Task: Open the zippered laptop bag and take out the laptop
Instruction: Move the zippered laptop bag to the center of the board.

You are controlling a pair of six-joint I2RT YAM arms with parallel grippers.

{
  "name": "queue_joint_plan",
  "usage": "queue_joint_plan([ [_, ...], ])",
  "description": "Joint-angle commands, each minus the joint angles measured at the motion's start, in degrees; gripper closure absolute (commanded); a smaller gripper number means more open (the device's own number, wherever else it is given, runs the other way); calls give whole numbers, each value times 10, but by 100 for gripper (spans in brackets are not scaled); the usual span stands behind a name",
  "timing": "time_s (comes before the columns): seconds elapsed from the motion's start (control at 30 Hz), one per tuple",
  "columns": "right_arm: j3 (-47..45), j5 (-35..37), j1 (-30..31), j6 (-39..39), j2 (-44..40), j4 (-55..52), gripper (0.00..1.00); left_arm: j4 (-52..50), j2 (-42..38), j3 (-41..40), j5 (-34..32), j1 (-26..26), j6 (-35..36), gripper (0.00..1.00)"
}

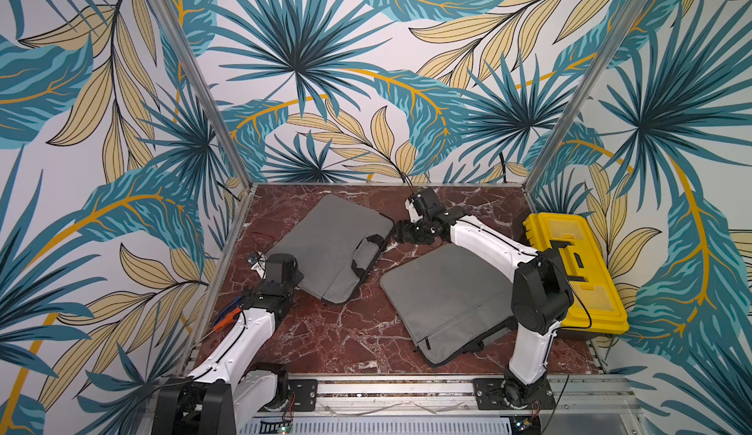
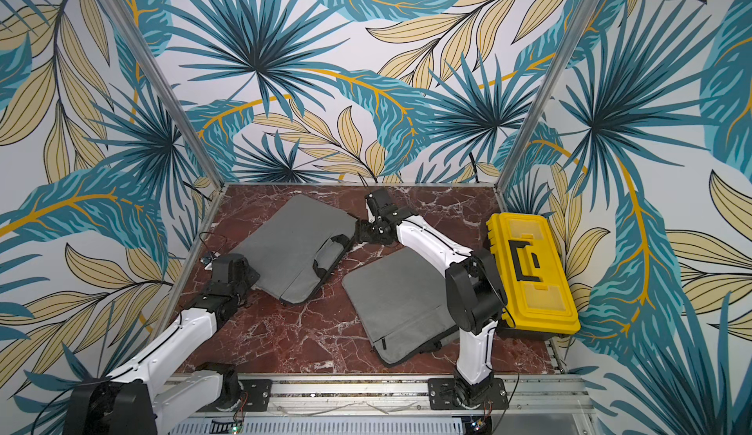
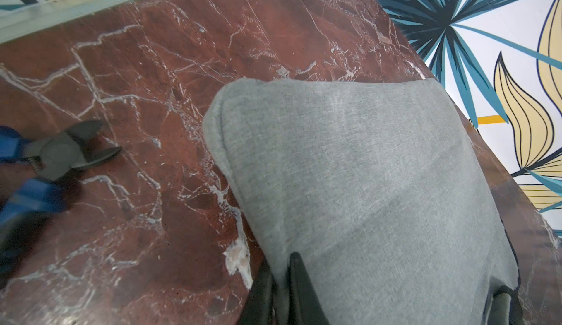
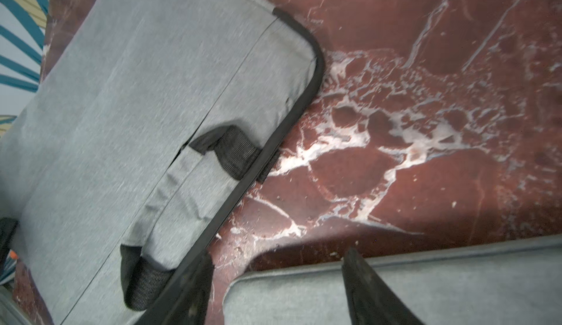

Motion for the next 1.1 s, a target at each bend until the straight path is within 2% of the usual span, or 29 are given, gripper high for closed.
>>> queue_joint_plan([
  [0.0, -34, 13, 37, 11, -5, 3, 33, 0, -14, -24, 12, 5, -15, 87],
  [0.17, -38, 11, 88, 33, 13, 7, 38, 0, -4, -39, 23, 5, -28, 87],
  [0.3, -34, 34, 101, 48, 33, 2, 48, 0, -4, -44, 31, 4, -33, 83],
  [0.47, -19, 59, 101, 55, 57, -11, 60, -16, -8, -44, 67, 4, -28, 64],
  [0.6, 5, 63, 101, 64, 90, -16, 71, -54, -6, -33, 113, 5, -27, 39],
  [0.73, 29, 66, 101, 70, 123, -9, 77, -93, -6, -29, 156, 5, -28, 23],
  [0.87, 61, 76, 100, 66, 153, -4, 80, -94, -1, -28, 181, 5, -22, 17],
  [1.07, 123, 69, 96, 55, 204, -7, 80, -87, 26, -11, 222, 4, -8, 15],
])
